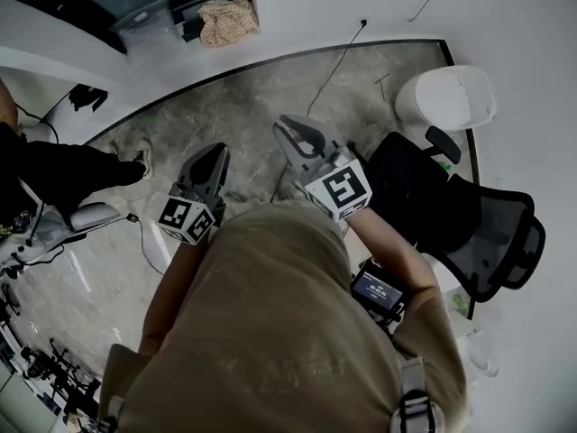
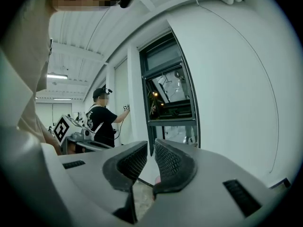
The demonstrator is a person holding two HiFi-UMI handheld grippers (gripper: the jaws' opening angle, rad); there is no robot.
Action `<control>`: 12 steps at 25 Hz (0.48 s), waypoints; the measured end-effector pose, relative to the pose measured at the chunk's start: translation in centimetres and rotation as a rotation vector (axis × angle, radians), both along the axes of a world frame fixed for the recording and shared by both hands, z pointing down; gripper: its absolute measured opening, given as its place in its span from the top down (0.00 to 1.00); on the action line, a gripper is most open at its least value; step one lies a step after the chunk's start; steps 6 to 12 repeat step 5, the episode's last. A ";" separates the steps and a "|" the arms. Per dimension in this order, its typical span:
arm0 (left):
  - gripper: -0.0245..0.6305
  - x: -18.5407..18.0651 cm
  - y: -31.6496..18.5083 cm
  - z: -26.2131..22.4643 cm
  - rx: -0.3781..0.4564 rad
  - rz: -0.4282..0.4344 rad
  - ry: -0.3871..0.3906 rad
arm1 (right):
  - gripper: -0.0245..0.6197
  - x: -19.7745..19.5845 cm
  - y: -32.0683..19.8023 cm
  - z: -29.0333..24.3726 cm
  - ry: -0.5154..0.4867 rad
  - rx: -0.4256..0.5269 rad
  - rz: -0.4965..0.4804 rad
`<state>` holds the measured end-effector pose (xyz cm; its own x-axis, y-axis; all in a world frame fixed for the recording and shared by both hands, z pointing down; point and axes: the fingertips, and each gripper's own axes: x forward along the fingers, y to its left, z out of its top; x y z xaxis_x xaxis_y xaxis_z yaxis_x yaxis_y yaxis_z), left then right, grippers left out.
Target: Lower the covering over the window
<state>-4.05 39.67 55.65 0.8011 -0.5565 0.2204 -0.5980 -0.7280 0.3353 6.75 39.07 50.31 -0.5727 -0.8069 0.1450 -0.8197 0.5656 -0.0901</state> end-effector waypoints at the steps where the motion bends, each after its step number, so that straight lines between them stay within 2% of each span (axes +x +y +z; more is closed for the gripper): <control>1: 0.94 0.2 -0.1 0.1 -0.006 -0.005 0.005 | 0.90 0.3 -0.1 0.0 -0.004 -0.001 -0.004; 5: 0.94 1.3 -0.6 0.1 -0.019 -0.021 0.033 | 0.90 1.3 -0.4 -0.1 0.005 0.010 -0.023; 12: 0.94 1.3 -0.6 0.1 -0.019 -0.021 0.033 | 0.90 1.3 -0.4 -0.1 0.005 0.010 -0.023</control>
